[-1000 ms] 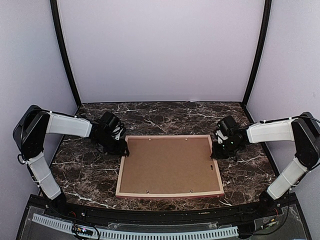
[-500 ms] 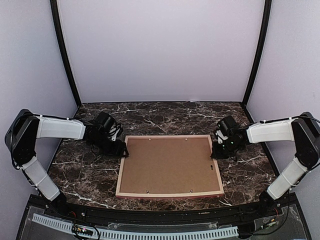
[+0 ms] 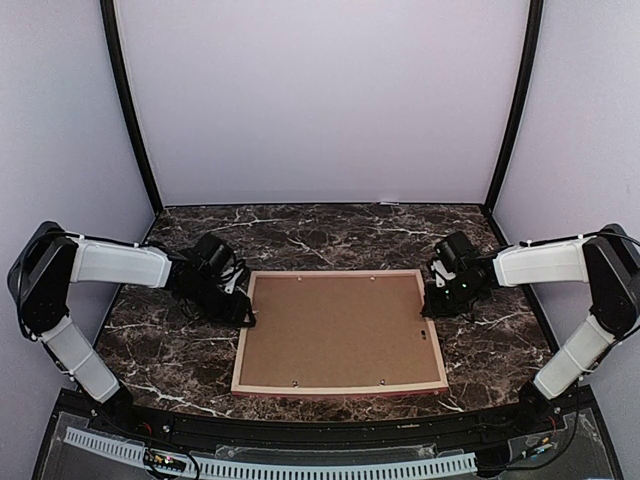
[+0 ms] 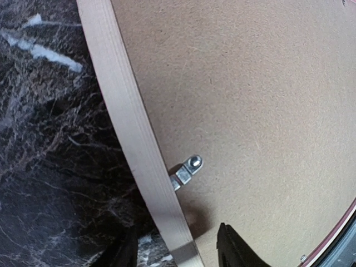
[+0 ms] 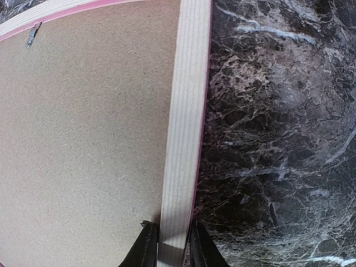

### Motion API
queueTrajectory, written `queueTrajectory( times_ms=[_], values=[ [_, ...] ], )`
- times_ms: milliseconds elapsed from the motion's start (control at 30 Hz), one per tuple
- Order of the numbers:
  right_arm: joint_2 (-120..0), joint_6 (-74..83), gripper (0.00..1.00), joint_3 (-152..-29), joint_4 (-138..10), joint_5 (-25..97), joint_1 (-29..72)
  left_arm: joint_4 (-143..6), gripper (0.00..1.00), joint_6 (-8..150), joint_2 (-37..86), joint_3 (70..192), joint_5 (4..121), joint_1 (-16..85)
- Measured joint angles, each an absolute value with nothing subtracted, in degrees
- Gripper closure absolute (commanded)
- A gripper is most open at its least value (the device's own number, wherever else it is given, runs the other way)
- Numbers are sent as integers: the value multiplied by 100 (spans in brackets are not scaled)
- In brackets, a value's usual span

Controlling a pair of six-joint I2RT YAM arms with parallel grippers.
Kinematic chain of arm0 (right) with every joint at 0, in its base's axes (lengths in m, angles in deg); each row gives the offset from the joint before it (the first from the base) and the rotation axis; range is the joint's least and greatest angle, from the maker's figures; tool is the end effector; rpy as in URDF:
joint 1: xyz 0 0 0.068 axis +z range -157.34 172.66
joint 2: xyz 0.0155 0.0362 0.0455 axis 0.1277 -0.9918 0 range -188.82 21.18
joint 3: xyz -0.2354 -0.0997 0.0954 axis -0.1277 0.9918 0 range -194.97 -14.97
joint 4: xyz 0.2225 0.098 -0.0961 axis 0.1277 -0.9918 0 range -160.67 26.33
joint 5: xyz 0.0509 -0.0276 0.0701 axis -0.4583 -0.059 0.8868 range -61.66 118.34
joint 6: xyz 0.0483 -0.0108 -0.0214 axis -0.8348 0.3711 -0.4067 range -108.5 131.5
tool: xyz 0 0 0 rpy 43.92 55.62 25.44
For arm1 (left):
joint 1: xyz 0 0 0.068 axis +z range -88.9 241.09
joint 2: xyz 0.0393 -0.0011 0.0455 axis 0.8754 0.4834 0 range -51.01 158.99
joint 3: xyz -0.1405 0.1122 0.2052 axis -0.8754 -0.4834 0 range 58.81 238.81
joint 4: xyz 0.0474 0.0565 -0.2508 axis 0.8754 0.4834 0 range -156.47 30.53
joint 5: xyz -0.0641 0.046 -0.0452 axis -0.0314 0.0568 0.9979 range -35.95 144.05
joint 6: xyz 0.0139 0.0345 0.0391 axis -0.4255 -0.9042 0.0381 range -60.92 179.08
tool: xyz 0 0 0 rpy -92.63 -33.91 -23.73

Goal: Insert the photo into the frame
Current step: Press the fastener onto the backboard.

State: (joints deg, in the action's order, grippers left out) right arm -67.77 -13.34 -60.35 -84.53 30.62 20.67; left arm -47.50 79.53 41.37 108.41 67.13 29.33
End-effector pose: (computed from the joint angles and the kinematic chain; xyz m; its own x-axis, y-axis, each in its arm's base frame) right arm 0.2477 0.1334 0.1532 -0.9262 -0.0172 -0.3766 -0.1051 0.9712 0.2140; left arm 0.2533 -0.1663 0.1592 -0.9127 0.1647 -0.3740 0.3041 0.8851 -0.3523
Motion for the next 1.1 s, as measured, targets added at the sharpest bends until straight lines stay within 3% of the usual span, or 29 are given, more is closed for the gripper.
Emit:
queueTrajectory(
  times_ms=[300, 1100],
  values=[
    [-6777, -1299, 58, -6068, -8477, 3051, 2067, -4779, 68, 8309, 4275, 10848, 6580, 2707],
    [-6064, -1516, 30, -5970, -8840, 3528, 2115, -5091, 76, 9432, 4273, 10821, 6114, 2406]
  ],
)
